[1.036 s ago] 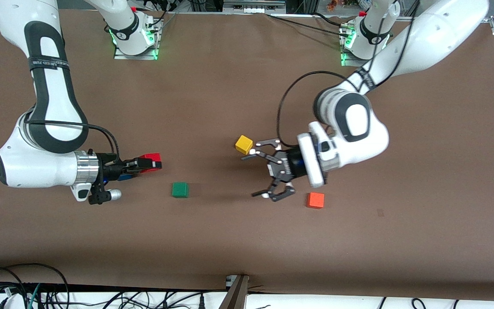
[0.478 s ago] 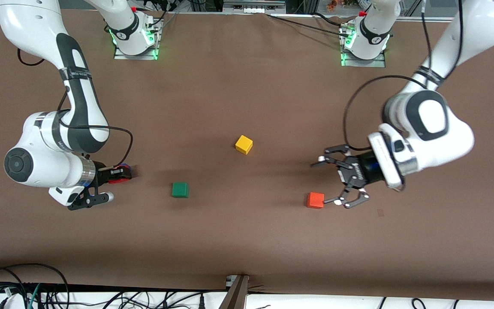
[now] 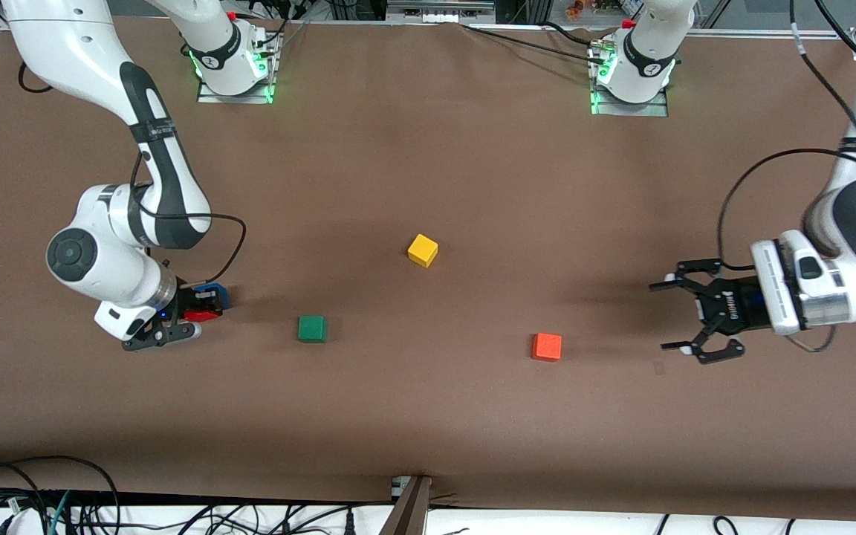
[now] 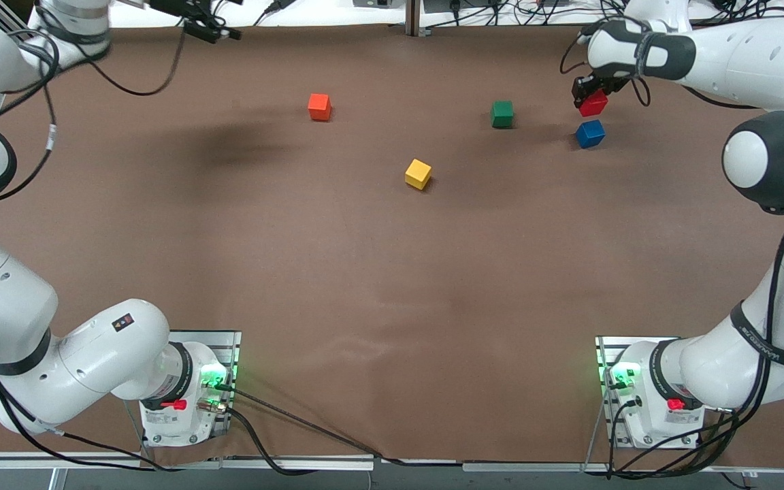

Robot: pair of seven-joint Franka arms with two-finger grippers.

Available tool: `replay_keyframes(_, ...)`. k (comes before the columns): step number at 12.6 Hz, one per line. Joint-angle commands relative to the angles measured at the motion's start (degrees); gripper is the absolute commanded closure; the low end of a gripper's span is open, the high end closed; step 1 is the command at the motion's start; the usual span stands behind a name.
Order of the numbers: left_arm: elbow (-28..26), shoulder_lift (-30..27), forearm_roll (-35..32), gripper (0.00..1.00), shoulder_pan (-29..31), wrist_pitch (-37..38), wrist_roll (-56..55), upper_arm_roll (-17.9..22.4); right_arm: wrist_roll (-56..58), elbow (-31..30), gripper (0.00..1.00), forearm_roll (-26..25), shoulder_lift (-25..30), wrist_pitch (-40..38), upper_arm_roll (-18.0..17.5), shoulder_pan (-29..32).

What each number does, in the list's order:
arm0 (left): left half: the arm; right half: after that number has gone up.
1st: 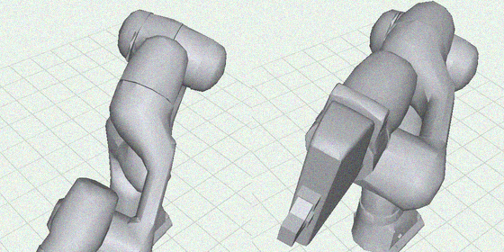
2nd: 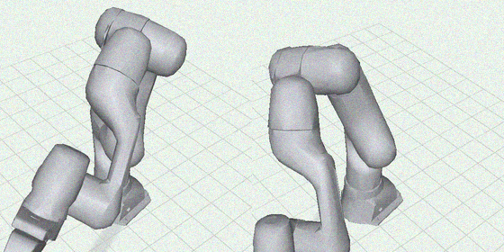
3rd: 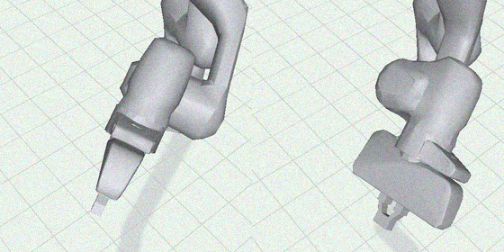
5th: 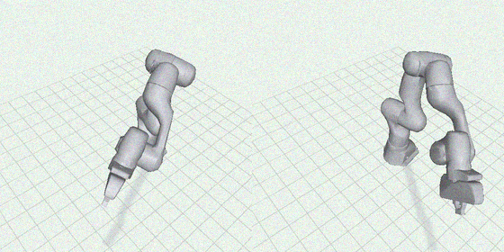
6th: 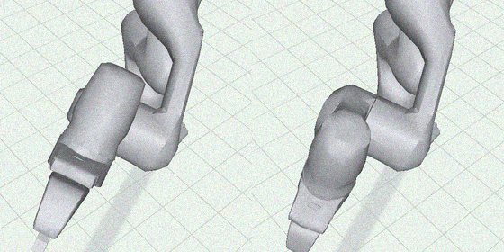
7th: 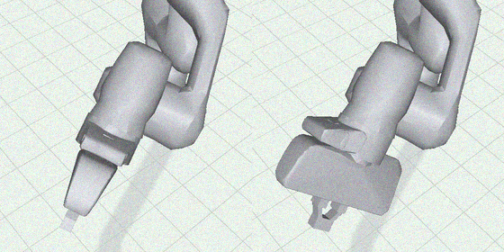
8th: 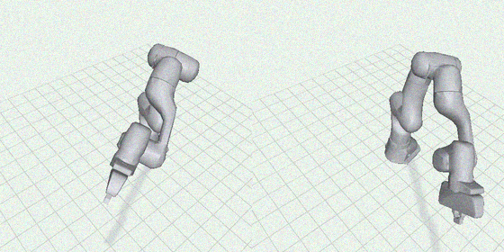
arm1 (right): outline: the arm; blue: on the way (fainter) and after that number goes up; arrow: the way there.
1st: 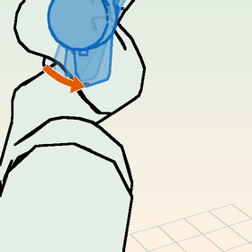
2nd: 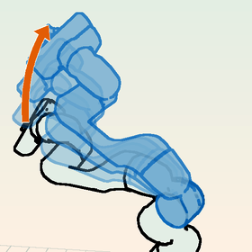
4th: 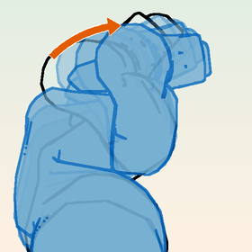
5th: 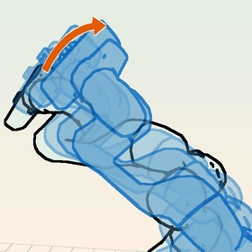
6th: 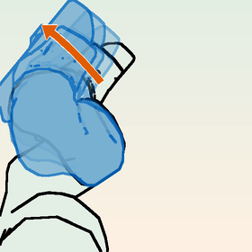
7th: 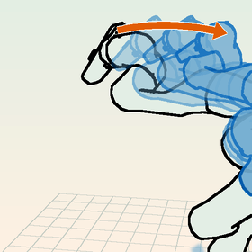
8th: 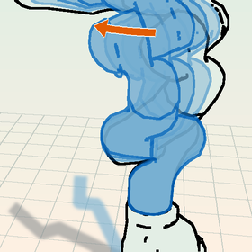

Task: Pass red block to right arm, stack on blue
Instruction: 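Move the red cube above the blue cube while the left gripper withdraws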

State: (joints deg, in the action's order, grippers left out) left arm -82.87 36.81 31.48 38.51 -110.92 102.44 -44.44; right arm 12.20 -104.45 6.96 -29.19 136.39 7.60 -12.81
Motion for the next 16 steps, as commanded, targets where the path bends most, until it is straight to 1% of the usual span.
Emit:
replay_keyframes(1,2.71,-1.56,-7.91,0.0,0.24,5.61,-5.39,1.98,0.54,-9.79,0.79,-1.5,5.97,6.94,0.31,-0.55)
replay_keyframes(3,2.89,-2.61,-12.55,0.0,1.39,6.76,-8.29,2.6,0.8,-12.7,0.78,-2.39,7.03,9.75,0.31,-0.55)
replay_keyframes(5,3.59,-5.77,-18.88,0.0,1.48,8.52,-13.82,3.21,2.38,-14.81,0.78,-3.17,7.3,12.57,0.31,-0.55)
replay_keyframes(7,3.59,-9.28,-23.81,0.0,1.39,10.19,-20.49,3.13,3.35,-16.31,0.78,-3.44,7.21,15.03,0.31,-0.55)
replay_keyframes(8,3.59,-11.04,-25.75,0.0,1.31,10.8,-23.83,3.04,5.7,-16.49,0.76,-3.35,6.86,16.26,0.39,-0.46)
replay_keyframes(10,3.42,-13.77,-27.34,0.0,0.78,12.12,-29.2,2.87,6.61,-16.67,0.76,-3.35,6.25,17.06,0.48,-0.03)
replay_keyframes(11,3.59,-14.13,-28.31,0.0,0.78,13.35,-31.4,2.26,6.69,-16.67,0.76,-3.35,6.16,17.06,0.48,-0.02)
replay_keyframes(12,3.42,-16.57,-29.01,0.0,0.34,13.79,-33.6,2.6,6.69,-16.58,0.76,-3.35,6.16,17.06,0.48,0.06)
replay_keyframes(13,2.98,-18.33,-29.8,0.0,-1.49,14.5,-36.49,2.95,6.69,-16.58,0.76,-3.35,6.07,17.15,0.48,0.06)
replay_keyframes(15,3.33,-20.97,-31.3,0.0,-4.39,18.53,-45.35,3.65,6.08,-16.49,0.76,-3.18,5.54,17.33,0.48,0.15)
replay_keyframes(16,3.42,-22.46,-31.3,0.0,-7.19,19.94,-50.71,5.22,5.56,-16.49,0.76,-3.0,5.37,17.33,0.4,0.15)
